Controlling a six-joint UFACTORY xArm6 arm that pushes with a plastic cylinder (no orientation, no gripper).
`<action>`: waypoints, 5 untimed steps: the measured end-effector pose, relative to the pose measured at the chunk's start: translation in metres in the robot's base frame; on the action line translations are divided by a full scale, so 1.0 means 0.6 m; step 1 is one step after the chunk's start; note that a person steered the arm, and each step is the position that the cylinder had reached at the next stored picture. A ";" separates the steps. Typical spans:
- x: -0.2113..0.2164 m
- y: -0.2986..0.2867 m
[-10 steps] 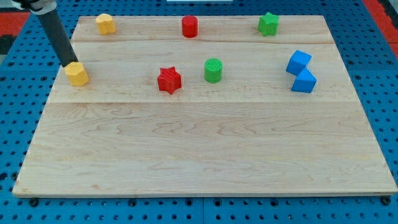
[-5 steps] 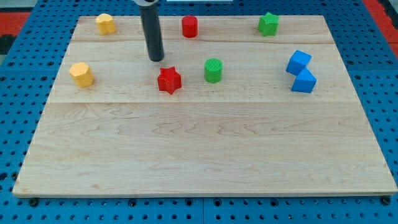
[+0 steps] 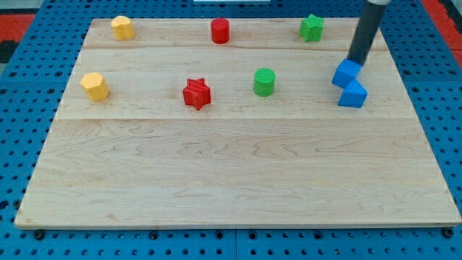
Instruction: Push the blue cube along with the blue triangle a bit left and down
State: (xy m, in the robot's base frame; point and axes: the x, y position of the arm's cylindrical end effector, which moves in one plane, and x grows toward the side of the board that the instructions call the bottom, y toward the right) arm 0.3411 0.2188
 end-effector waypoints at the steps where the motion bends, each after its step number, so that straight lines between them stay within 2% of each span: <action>1: 0.074 -0.001; 2: 0.136 -0.007; 3: 0.157 -0.059; 4: 0.127 0.088; 5: 0.000 0.084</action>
